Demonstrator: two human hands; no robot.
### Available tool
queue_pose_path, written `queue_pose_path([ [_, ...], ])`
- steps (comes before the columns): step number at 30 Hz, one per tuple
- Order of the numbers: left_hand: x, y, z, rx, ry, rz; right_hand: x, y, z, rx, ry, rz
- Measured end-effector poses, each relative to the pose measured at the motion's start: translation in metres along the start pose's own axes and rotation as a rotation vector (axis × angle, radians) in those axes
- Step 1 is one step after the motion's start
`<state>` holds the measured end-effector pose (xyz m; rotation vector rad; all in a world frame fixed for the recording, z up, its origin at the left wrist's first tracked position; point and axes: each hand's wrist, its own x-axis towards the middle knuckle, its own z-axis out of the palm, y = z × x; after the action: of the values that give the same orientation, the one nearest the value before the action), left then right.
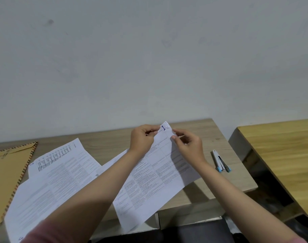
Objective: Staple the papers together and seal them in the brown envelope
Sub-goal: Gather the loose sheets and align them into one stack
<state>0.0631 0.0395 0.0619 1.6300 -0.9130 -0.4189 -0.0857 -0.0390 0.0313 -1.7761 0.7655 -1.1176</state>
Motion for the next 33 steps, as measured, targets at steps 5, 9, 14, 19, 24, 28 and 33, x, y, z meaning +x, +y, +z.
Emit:
queue_pose_path([
  [5,-0.001,0.004,0.000,0.006,0.004,0.034,0.000,-0.005,0.004,0.006,0.054,0.002],
  [9,0.000,0.005,0.001,0.042,0.012,0.060,-0.002,-0.009,0.005,0.058,0.079,0.031],
  [14,0.000,0.005,0.001,0.052,0.029,0.063,-0.002,-0.012,0.007,0.074,0.079,0.026],
  [19,-0.003,0.012,0.001,0.022,-0.014,0.086,0.000,-0.009,0.006,0.029,0.093,-0.038],
  [24,-0.007,0.012,-0.003,0.031,-0.048,0.085,0.004,-0.011,0.005,0.032,0.099,-0.003],
  [28,-0.012,0.010,-0.006,0.016,-0.047,0.063,0.006,-0.014,0.004,0.084,0.044,0.045],
  [33,-0.018,0.008,-0.010,0.024,-0.080,0.064,0.008,-0.017,0.004,0.111,-0.013,0.128],
])
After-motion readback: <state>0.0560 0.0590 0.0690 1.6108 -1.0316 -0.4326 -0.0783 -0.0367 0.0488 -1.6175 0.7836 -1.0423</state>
